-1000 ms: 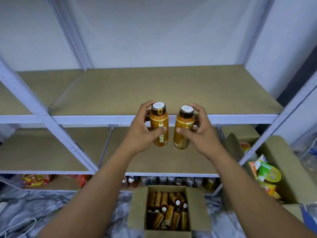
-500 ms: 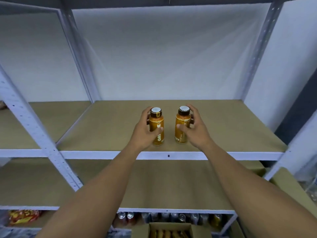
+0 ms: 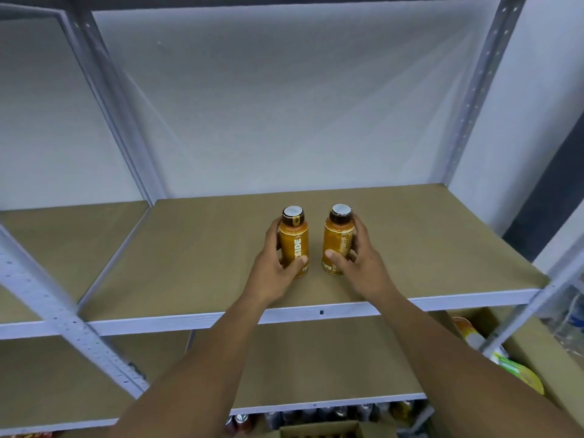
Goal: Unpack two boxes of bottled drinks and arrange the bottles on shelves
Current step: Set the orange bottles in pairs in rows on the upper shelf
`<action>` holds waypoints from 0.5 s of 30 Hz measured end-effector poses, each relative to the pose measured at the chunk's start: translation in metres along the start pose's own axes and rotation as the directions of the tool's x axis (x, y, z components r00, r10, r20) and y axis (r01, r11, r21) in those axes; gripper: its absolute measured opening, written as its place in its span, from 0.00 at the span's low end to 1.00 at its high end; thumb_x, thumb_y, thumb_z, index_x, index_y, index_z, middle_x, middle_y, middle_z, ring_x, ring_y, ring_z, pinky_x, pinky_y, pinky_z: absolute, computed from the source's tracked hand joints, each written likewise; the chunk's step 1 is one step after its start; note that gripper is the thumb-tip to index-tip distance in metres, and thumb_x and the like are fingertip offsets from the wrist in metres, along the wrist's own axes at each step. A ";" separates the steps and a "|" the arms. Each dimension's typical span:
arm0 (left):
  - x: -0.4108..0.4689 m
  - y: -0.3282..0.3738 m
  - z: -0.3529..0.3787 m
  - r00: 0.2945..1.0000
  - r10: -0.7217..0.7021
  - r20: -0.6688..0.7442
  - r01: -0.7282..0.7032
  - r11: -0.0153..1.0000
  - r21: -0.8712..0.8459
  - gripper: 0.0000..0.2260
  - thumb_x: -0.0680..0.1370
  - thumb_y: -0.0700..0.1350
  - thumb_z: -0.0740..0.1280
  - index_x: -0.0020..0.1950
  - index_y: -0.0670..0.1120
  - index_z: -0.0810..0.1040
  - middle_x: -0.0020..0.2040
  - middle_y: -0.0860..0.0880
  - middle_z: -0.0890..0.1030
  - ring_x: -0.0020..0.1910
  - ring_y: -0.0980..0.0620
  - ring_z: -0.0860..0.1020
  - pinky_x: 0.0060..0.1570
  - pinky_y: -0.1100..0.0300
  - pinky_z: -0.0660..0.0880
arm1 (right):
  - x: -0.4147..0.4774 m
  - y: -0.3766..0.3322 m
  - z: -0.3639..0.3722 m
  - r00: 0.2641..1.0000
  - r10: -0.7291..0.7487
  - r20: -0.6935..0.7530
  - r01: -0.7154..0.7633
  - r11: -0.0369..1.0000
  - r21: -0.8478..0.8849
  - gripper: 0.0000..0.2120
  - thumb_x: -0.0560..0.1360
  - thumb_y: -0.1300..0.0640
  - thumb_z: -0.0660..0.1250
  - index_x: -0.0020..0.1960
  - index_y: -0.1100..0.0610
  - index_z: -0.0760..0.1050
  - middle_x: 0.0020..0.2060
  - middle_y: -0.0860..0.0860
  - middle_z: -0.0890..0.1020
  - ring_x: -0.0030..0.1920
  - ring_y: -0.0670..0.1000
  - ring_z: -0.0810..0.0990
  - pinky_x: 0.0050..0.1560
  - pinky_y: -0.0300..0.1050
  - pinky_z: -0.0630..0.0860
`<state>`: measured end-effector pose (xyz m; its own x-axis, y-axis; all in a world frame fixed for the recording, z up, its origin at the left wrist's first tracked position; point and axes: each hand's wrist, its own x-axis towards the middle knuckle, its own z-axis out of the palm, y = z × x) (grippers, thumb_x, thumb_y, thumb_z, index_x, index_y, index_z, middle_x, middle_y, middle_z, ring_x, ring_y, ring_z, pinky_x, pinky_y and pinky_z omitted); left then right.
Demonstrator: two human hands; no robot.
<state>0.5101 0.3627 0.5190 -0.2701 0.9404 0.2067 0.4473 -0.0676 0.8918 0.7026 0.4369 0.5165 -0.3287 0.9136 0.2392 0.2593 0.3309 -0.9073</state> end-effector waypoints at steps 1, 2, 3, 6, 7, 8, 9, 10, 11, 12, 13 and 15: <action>-0.002 -0.002 0.003 1.000 -0.013 -0.003 0.013 1.000 0.010 0.41 0.78 0.45 0.75 0.81 0.61 0.52 0.68 0.65 0.69 0.67 0.60 0.70 0.62 0.62 0.71 | 0.001 0.001 -0.001 1.000 0.000 0.006 0.000 1.000 -0.002 0.41 0.77 0.51 0.74 0.74 0.26 0.50 0.65 0.32 0.74 0.61 0.31 0.75 0.57 0.25 0.69; -0.003 -0.003 0.005 1.000 -0.026 -0.007 0.026 1.000 0.018 0.41 0.78 0.46 0.75 0.81 0.62 0.52 0.66 0.66 0.69 0.67 0.59 0.71 0.62 0.62 0.72 | 0.002 0.001 -0.002 1.000 -0.001 0.015 0.001 1.000 -0.002 0.41 0.77 0.51 0.74 0.73 0.25 0.50 0.64 0.29 0.74 0.60 0.31 0.75 0.58 0.26 0.69; -0.004 -0.005 0.007 0.999 -0.035 -0.013 0.035 0.999 0.027 0.41 0.77 0.46 0.75 0.80 0.63 0.52 0.66 0.67 0.70 0.66 0.58 0.72 0.63 0.60 0.73 | 0.001 0.002 -0.003 1.000 -0.005 0.026 0.005 1.000 -0.004 0.41 0.77 0.51 0.73 0.73 0.24 0.49 0.62 0.25 0.73 0.60 0.30 0.75 0.57 0.26 0.70; -0.005 -0.004 0.010 0.997 -0.071 -0.027 0.072 0.996 0.046 0.44 0.76 0.49 0.76 0.80 0.65 0.48 0.72 0.61 0.70 0.68 0.55 0.73 0.69 0.51 0.73 | 0.000 0.004 -0.005 0.998 -0.023 0.060 0.022 1.000 0.009 0.40 0.78 0.50 0.73 0.73 0.25 0.49 0.59 0.20 0.71 0.58 0.25 0.73 0.54 0.23 0.70; -0.006 -0.003 0.010 0.996 -0.080 -0.035 0.082 0.996 0.043 0.45 0.76 0.49 0.76 0.80 0.65 0.48 0.74 0.58 0.70 0.70 0.54 0.73 0.70 0.50 0.73 | 0.000 0.004 -0.006 0.998 -0.029 0.063 0.029 0.999 0.016 0.40 0.78 0.50 0.73 0.73 0.25 0.49 0.59 0.21 0.70 0.58 0.24 0.73 0.53 0.22 0.70; -0.006 -0.002 0.011 0.995 -0.089 -0.043 0.091 0.995 0.039 0.46 0.76 0.49 0.77 0.80 0.64 0.47 0.76 0.55 0.70 0.70 0.54 0.73 0.70 0.50 0.73 | -0.001 0.005 -0.006 0.997 -0.036 0.067 0.035 0.999 0.020 0.39 0.78 0.48 0.73 0.74 0.26 0.50 0.60 0.22 0.70 0.57 0.24 0.73 0.53 0.22 0.70; -0.007 -0.001 0.011 0.994 -0.099 -0.049 0.101 0.994 0.040 0.46 0.76 0.49 0.77 0.81 0.63 0.47 0.77 0.54 0.70 0.69 0.54 0.73 0.70 0.50 0.73 | -0.001 0.006 -0.006 0.996 -0.039 0.075 0.037 0.999 0.024 0.39 0.77 0.47 0.73 0.75 0.27 0.51 0.61 0.24 0.70 0.57 0.25 0.73 0.53 0.23 0.70; -0.007 -0.001 0.011 0.993 -0.108 -0.052 0.111 0.993 0.043 0.47 0.75 0.50 0.77 0.81 0.63 0.46 0.77 0.53 0.70 0.68 0.55 0.73 0.70 0.51 0.73 | -0.001 0.007 -0.006 0.996 -0.038 0.080 0.035 0.999 0.032 0.40 0.77 0.46 0.74 0.77 0.30 0.52 0.62 0.27 0.71 0.58 0.26 0.74 0.54 0.24 0.70; -0.007 -0.001 0.012 0.992 -0.115 -0.057 0.118 0.992 0.046 0.47 0.75 0.50 0.77 0.81 0.63 0.46 0.77 0.52 0.70 0.67 0.55 0.74 0.70 0.50 0.73 | -0.001 0.009 -0.006 0.996 -0.034 0.079 0.031 0.999 0.042 0.41 0.76 0.46 0.75 0.78 0.32 0.52 0.63 0.30 0.73 0.59 0.29 0.75 0.57 0.27 0.71; -0.008 0.000 0.012 0.991 -0.119 -0.065 0.122 0.991 0.049 0.47 0.75 0.51 0.77 0.81 0.64 0.45 0.76 0.51 0.71 0.68 0.54 0.74 0.70 0.49 0.73 | -0.001 0.011 -0.007 0.997 -0.030 0.074 0.026 0.998 0.052 0.43 0.75 0.45 0.75 0.79 0.34 0.52 0.65 0.33 0.73 0.61 0.34 0.76 0.60 0.31 0.72; -0.009 0.000 0.013 0.990 -0.118 -0.074 0.122 0.991 0.054 0.48 0.75 0.52 0.77 0.81 0.64 0.45 0.77 0.51 0.70 0.69 0.53 0.74 0.70 0.48 0.73 | -0.002 0.012 -0.007 0.997 -0.022 0.068 0.018 0.998 0.059 0.44 0.74 0.45 0.76 0.80 0.35 0.51 0.66 0.36 0.73 0.62 0.38 0.77 0.61 0.36 0.73; -0.009 0.001 0.013 0.990 -0.111 -0.089 0.117 0.991 0.071 0.50 0.74 0.52 0.78 0.81 0.62 0.44 0.77 0.50 0.69 0.71 0.52 0.72 0.70 0.47 0.73 | -0.002 0.012 -0.008 0.998 -0.003 0.064 -0.001 0.998 0.060 0.46 0.73 0.47 0.77 0.80 0.36 0.50 0.66 0.40 0.72 0.62 0.43 0.75 0.61 0.40 0.73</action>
<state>0.5244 0.3582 0.5128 -0.3930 0.9086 0.1416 0.4719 0.0671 0.8791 0.7140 0.4416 0.5079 -0.3872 0.8956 0.2191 0.2048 0.3153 -0.9266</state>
